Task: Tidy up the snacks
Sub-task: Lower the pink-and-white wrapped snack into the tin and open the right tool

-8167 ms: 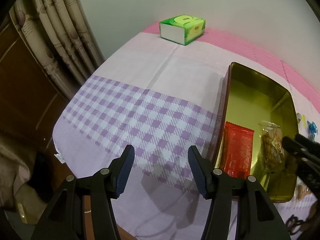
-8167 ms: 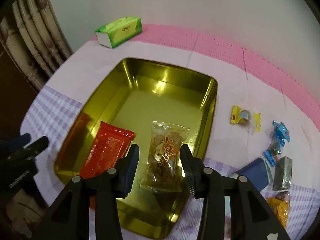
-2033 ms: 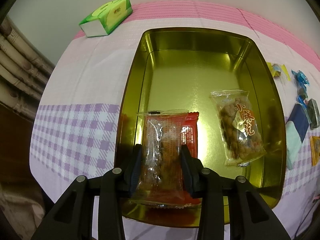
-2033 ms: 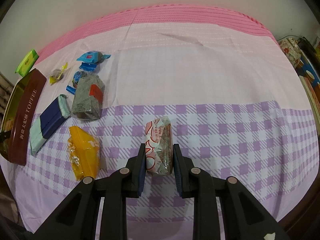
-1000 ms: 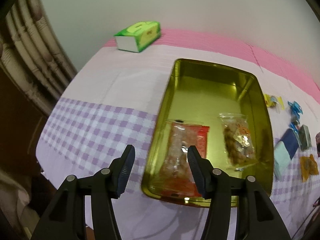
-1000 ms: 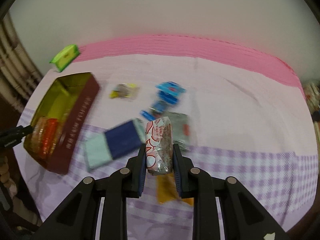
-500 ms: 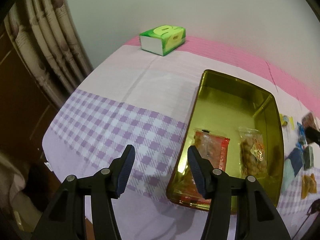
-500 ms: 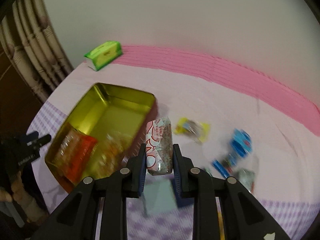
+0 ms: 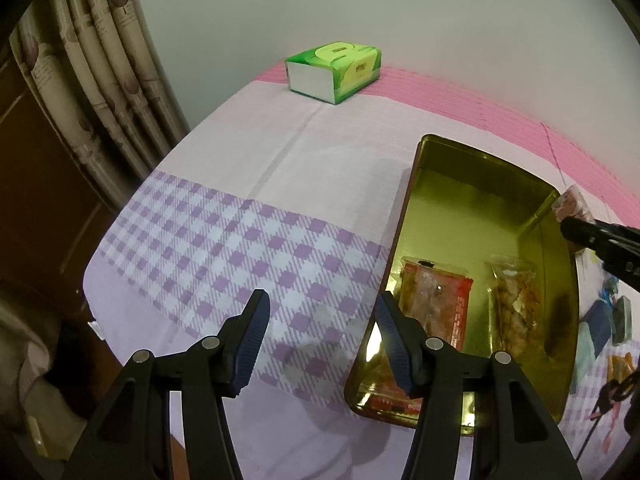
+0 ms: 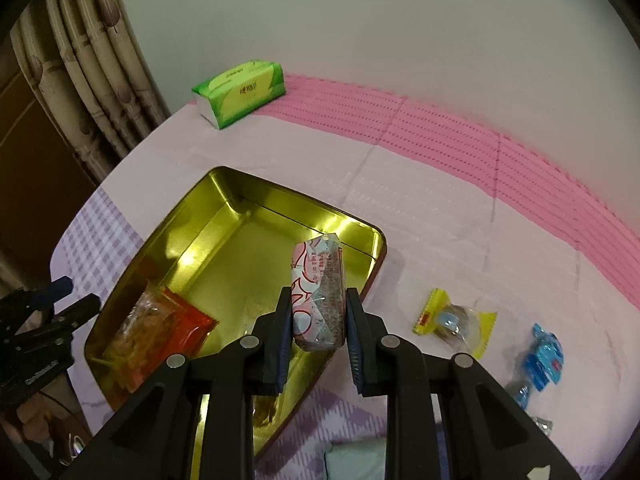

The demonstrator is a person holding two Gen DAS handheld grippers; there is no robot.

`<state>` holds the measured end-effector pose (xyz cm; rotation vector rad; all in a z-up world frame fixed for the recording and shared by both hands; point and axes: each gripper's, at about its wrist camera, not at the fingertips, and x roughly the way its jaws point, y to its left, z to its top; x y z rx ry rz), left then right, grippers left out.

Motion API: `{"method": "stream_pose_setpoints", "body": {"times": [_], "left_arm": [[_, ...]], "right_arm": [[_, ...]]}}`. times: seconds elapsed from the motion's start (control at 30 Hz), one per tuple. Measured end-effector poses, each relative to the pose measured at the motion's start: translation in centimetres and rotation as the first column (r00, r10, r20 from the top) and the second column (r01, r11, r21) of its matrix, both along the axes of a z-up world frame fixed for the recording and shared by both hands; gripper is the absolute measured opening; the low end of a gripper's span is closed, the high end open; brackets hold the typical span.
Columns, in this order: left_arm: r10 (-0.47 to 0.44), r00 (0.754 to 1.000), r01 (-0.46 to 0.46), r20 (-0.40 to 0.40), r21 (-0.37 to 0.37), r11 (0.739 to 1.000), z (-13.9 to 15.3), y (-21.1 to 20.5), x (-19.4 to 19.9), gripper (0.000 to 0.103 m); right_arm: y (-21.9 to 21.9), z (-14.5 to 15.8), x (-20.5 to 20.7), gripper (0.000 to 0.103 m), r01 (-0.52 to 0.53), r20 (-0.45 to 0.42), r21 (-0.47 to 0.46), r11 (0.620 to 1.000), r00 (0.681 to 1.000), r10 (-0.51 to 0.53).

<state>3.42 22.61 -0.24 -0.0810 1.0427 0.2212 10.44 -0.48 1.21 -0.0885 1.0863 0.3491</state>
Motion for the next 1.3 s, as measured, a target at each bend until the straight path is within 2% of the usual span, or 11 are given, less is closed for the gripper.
{"method": "stream_pose_setpoints", "body": {"times": [0.53,0.77,1.3], "left_arm": [[0.102,0.995,-0.102,-0.009,-0.018,0.995,-0.2,2.2,0.1,0.056],[0.114,0.993,-0.115,-0.020,-0.028,0.993,-0.5,2.7,0.1,0.056],[0.108,0.994,-0.108,-0.020,-0.028,0.994,-0.6,2.5,0.2,0.056]], "right_arm": [[2.2,-1.6,2.5,0.020,-0.041,-0.002,-0.070,0.997,0.999,0.041],[2.8,-1.9,2.3,0.020,-0.055,0.006,-0.092,0.994,0.998,0.056],[1.6,-1.1,2.3,0.026,-0.007,0.001,-0.019,1.000,1.000,0.007]]}}
